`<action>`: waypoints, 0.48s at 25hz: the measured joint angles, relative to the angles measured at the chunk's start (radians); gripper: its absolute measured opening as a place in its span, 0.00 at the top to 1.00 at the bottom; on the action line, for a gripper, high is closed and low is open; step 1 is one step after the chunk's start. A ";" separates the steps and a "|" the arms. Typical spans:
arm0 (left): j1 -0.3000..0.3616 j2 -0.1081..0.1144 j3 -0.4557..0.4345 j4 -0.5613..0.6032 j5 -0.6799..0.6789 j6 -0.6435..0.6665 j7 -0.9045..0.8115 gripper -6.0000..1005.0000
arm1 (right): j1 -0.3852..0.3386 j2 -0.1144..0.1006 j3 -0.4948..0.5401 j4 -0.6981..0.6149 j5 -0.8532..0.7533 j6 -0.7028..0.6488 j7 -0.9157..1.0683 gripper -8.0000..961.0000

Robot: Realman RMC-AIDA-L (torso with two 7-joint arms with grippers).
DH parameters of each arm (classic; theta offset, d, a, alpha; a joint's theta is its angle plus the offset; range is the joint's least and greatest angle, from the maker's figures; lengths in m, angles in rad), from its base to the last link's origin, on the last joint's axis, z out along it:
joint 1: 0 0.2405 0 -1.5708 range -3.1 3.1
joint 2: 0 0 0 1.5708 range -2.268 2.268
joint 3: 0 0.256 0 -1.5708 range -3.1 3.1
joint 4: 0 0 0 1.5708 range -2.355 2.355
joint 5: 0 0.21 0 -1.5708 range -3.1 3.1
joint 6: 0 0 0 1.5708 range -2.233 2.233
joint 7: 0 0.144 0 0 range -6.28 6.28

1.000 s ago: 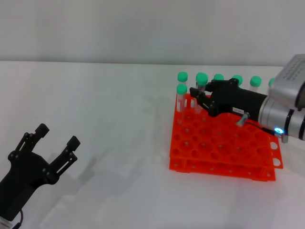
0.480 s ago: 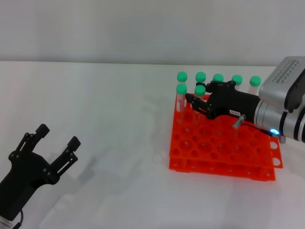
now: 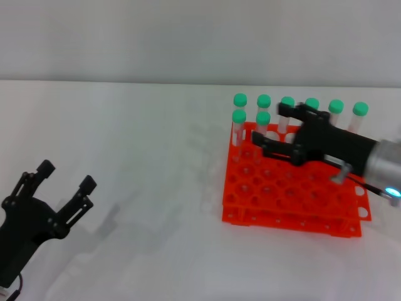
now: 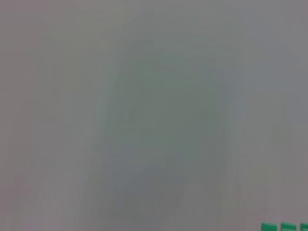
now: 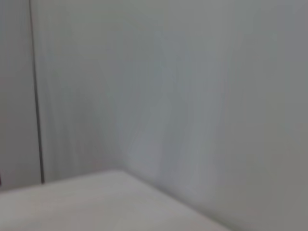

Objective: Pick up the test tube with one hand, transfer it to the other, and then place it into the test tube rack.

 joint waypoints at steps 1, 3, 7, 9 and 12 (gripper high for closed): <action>0.003 0.000 -0.001 -0.001 -0.006 0.000 0.001 0.11 | -0.034 -0.003 0.018 -0.022 -0.002 -0.037 -0.002 0.24; 0.010 0.000 -0.001 -0.002 -0.021 0.001 0.005 0.11 | -0.125 -0.015 0.088 -0.046 -0.004 -0.194 -0.004 0.18; 0.020 0.001 -0.001 -0.002 -0.043 0.002 0.020 0.11 | -0.212 -0.027 0.190 -0.033 -0.004 -0.362 -0.022 0.09; 0.028 0.001 -0.001 -0.002 -0.060 0.003 0.028 0.11 | -0.275 -0.030 0.275 -0.005 -0.004 -0.467 -0.075 0.09; 0.044 0.001 -0.001 -0.002 -0.107 0.003 0.034 0.11 | -0.353 -0.021 0.416 0.061 -0.004 -0.582 -0.159 0.09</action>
